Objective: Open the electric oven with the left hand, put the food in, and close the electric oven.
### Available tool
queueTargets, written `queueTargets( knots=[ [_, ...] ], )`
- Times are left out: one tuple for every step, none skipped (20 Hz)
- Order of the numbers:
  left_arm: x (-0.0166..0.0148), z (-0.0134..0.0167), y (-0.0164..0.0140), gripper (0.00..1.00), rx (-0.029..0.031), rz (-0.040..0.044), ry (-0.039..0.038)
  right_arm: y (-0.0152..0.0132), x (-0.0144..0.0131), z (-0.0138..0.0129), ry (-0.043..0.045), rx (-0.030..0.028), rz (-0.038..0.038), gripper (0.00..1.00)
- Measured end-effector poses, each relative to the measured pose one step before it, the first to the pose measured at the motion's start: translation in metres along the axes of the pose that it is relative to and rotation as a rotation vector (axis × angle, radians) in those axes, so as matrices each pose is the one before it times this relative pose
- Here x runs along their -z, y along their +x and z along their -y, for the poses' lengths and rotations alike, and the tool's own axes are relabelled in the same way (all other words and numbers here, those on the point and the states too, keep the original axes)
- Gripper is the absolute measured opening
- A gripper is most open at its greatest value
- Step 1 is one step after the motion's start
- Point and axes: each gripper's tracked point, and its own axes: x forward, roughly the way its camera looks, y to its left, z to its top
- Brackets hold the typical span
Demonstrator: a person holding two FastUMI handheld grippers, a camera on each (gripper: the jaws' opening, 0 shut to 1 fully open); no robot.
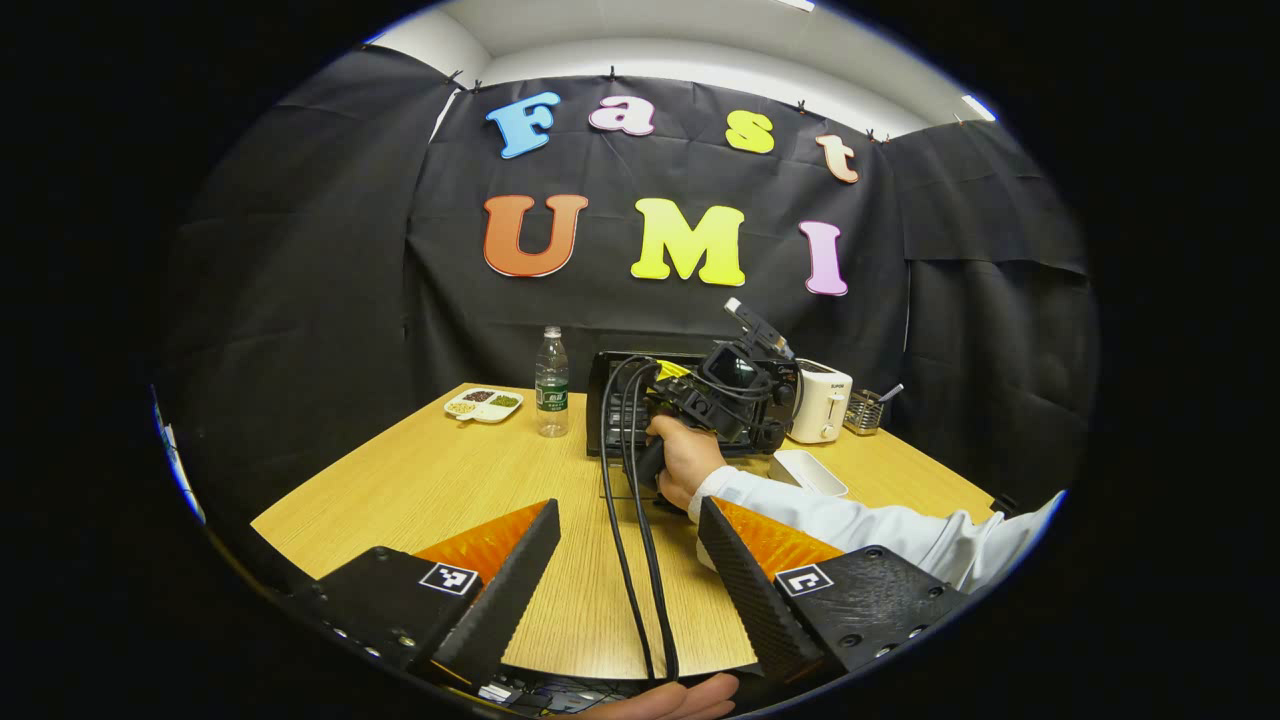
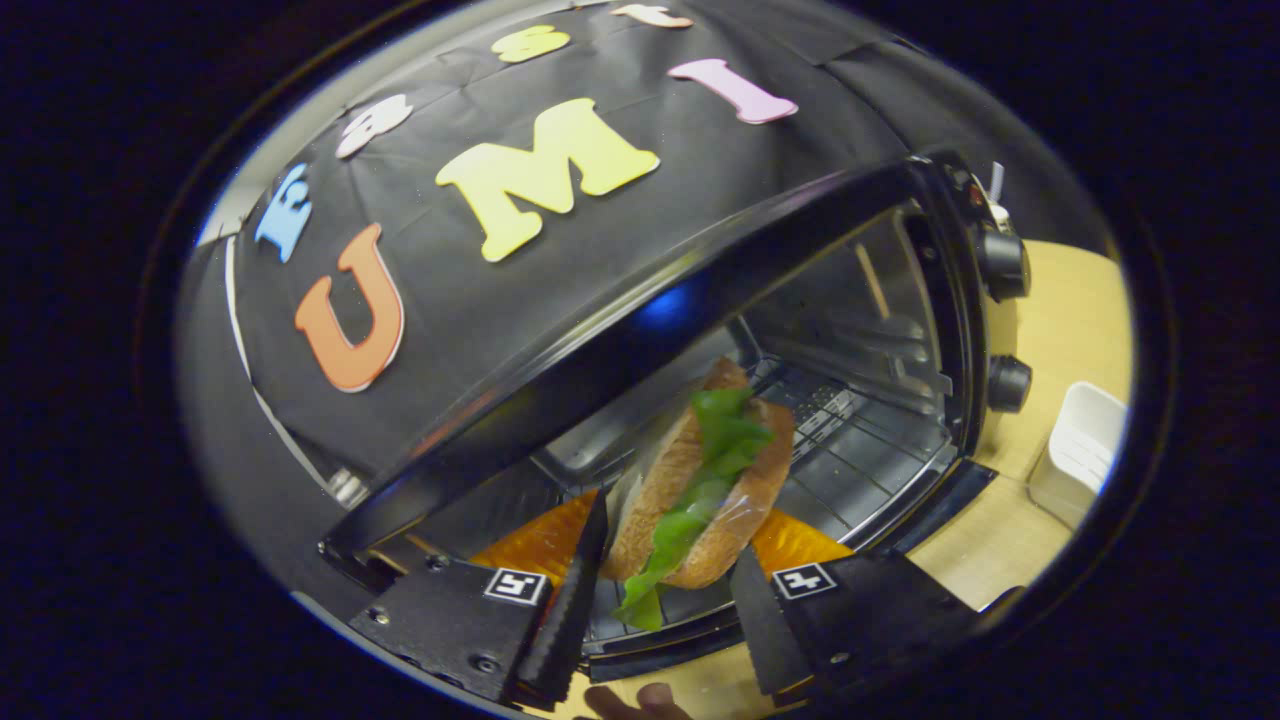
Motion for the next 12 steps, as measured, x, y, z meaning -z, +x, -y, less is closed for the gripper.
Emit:
queueTargets(
  knots=[
    [0.00124,-0.00022,-0.00004,0.93,-0.00028,-0.00070,0.00061,0.00132,0.00530,-0.00174,-0.04287,0.00080,-0.02632,0.72],
    [0.00132,0.00070,-0.00020,0.93,0.00028,-0.00386,0.00042,0.00389,0.00651,-0.00031,-0.05028,0.01714,-0.03587,0.81],
    [0.00057,0.00069,0.00023,0.93,-0.00001,-0.00309,0.00104,0.00149,0.00526,-0.00187,-0.05239,0.00676,-0.03213,0.85],
    [0.00018,0.00038,-0.00086,0.92,-0.00127,-0.00258,0.00338,-0.00324,0.00523,-0.00324,-0.03458,-0.00858,-0.02241,0.92],
    [0.00142,-0.00063,-0.00007,0.92,-0.00159,-0.00044,0.00403,-0.00264,0.00333,-0.00159,-0.04298,-0.00403,-0.01595,0.92],
    [-0.00005,-0.00026,0.00037,0.92,-0.00173,0.00108,0.00313,-0.00233,-0.00186,0.00037,-0.04107,-0.00257,-0.00600,0.92],
    [-0.00056,-0.00089,-0.00039,0.92,-0.00161,0.00080,0.00108,-0.00137,-0.00029,-0.00161,-0.04289,-0.00218,-0.01186,0.92],
    [0.00176,-0.00100,0.00087,0.93,-0.00140,-0.00187,-0.00113,-0.00276,0.00538,-0.00272,-0.04571,-0.00744,-0.03044,0.84],
    [0.00038,-0.00122,0.00034,0.93,-0.00224,-0.00297,-0.00397,-0.00447,0.00404,0.00015,-0.03153,0.00464,-0.03245,0.92],
    [0.00048,-0.00055,-0.00018,0.93,0.00123,-0.00276,-0.00513,-0.00596,0.00645,-0.00243,-0.02233,-0.01337,-0.03892,0.92],
    [0.00068,0.00024,-0.00090,0.93,0.00296,-0.00244,-0.00581,-0.00489,0.00663,-0.00417,-0.01592,-0.02457,-0.04511,0.92],
    [-0.00048,0.00021,-0.00115,0.93,0.00429,0.00147,-0.01045,-0.00551,0.00453,-0.00142,-0.00660,-0.02169,-0.03922,0.93]
  ],
)
